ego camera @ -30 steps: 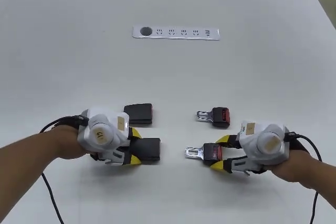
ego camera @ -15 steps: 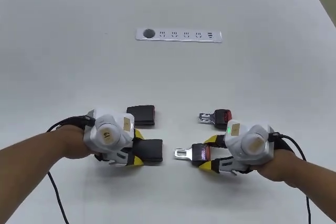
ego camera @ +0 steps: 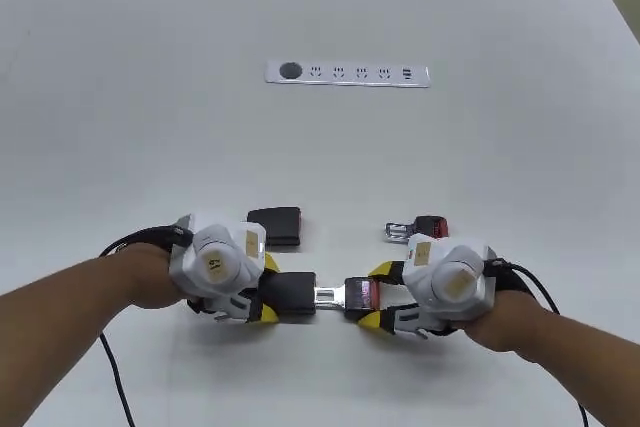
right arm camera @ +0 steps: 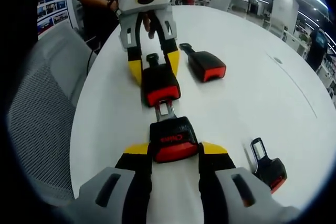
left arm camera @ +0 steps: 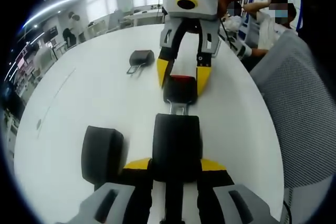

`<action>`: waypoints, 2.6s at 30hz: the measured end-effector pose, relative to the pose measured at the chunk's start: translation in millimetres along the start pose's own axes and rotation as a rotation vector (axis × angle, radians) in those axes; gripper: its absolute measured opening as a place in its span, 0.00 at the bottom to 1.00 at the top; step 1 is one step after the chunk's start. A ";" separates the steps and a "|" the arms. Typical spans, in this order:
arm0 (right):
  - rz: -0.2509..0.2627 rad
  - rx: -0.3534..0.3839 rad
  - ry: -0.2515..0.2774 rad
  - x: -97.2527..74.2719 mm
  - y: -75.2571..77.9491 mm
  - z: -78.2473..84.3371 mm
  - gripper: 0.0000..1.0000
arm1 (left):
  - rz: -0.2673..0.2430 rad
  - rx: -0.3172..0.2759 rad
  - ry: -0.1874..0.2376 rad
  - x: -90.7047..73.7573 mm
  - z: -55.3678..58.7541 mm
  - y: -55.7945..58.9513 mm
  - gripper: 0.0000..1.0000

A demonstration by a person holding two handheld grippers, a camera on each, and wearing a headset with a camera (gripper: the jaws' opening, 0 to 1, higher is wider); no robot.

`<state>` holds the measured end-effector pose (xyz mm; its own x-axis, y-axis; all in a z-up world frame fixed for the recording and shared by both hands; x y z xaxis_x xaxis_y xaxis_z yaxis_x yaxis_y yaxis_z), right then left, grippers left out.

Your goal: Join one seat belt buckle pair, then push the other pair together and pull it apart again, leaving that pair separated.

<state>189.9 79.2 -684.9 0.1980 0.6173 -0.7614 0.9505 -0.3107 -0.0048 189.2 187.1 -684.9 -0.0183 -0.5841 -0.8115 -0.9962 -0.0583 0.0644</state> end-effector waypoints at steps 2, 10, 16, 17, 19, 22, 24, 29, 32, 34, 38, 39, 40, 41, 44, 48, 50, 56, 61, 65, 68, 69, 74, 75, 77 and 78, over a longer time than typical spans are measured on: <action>-0.004 0.004 0.009 4.0 -3.1 -4.8 0.33 | 0.003 0.001 0.002 0.2 -0.3 0.4 0.33; -0.008 0.007 0.003 7.3 -2.9 -5.0 0.33 | 0.009 0.009 -0.009 0.3 -0.4 1.0 0.33; -0.012 0.010 0.006 9.2 -5.4 -8.7 0.33 | 0.028 0.025 -0.028 -0.1 2.6 -0.3 0.33; -0.014 0.010 0.007 9.6 -5.4 -9.1 0.33 | 0.035 0.038 -0.039 -0.7 2.4 0.1 0.33; -0.020 0.010 0.009 10.0 -5.6 -9.4 0.33 | 0.042 0.045 -0.048 -1.1 1.4 0.9 0.33; -0.025 0.007 0.011 10.9 -5.7 -10.4 0.33 | 0.046 0.053 -0.053 -1.5 -1.2 1.5 0.33; -0.023 0.012 0.018 13.7 -7.4 -13.8 0.33 | 0.043 0.047 -0.052 -1.3 -0.7 1.4 0.33; 0.002 0.015 0.023 21.4 -10.1 -18.4 0.32 | 0.034 0.029 -0.053 -0.4 0.1 1.5 0.33; 0.000 0.023 0.029 21.2 -10.0 -18.9 0.32 | 0.035 0.031 -0.061 0.0 1.3 0.4 0.33; -0.011 0.019 0.033 23.7 -11.5 -21.5 0.32 | 0.037 0.029 -0.062 0.3 -0.9 0.9 0.33; -0.008 0.021 0.018 23.6 -9.9 -19.9 0.32 | 0.035 0.025 -0.064 -1.0 -2.4 1.8 0.33; -0.006 0.021 0.019 22.3 -10.3 -19.5 0.32 | 0.034 0.025 -0.066 -1.0 -2.3 1.6 0.33; -0.006 0.021 0.019 22.1 -9.9 -19.7 0.32 | 0.034 0.026 -0.070 0.0 -0.5 0.9 0.33; -0.006 0.020 0.018 21.5 -9.9 -19.9 0.32 | 0.034 0.026 -0.072 0.3 0.0 0.5 0.33; -0.014 0.004 0.009 19.7 -8.4 -21.5 0.32 | 0.038 0.030 -0.080 0.3 1.1 0.5 0.33; -0.016 -0.010 0.011 18.9 -6.2 -21.1 0.32 | 0.040 0.037 -0.076 0.0 3.7 -0.1 0.33; -0.017 -0.014 0.019 19.1 -4.5 -19.5 0.32 | 0.038 0.032 -0.065 -1.8 3.1 0.6 0.33; -0.024 -0.025 0.048 16.7 -6.1 -19.9 0.32 | 0.039 0.036 -0.024 -2.7 4.1 0.3 0.33; -0.030 -0.023 0.084 16.8 -6.1 -18.7 0.32 | 0.032 0.035 0.020 -3.0 6.6 0.3 0.33; -0.033 -0.016 0.108 15.8 -5.9 -18.2 0.32 | 0.032 0.033 0.053 -3.8 7.3 0.0 0.33; -0.034 -0.015 0.119 15.0 -6.4 -18.6 0.32 | 0.036 0.041 0.067 -4.5 4.1 0.4 0.33; -0.035 -0.013 0.123 15.5 -6.3 -18.3 0.31 | 0.039 0.040 0.072 -4.3 5.4 -0.1 0.33; -0.037 -0.005 0.155 12.1 -9.0 -18.0 0.31 | 0.045 0.037 0.090 -3.5 5.0 -0.8 0.32; -0.035 -0.003 0.162 11.3 -10.9 -19.4 0.31 | 0.045 0.038 0.093 -3.4 5.5 -0.8 0.32; -0.030 -0.008 0.168 11.3 -12.0 -20.2 0.31 | 0.046 0.038 0.097 -2.9 6.3 -1.2 0.32; -0.029 -0.005 0.171 11.1 -11.6 -20.3 0.31 | 0.047 0.041 0.099 -3.2 4.0 -0.6 0.32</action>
<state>185.9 104.3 -680.1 0.2076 0.7401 -0.6396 0.9575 -0.2876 -0.0219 189.5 192.1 -684.6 -0.0583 -0.6623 -0.7469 -0.9971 0.0027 0.0754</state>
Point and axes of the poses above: the centre of the closed fingertips' face, and the gripper's own axes: x roughly forward along the fingers, y roughly to its right, z roughly out of its underside, the point moved 1 cm from there along -x, roughly backward along the fingers, and after that the axes turned 3 degrees about z, right-handed, at the moved point
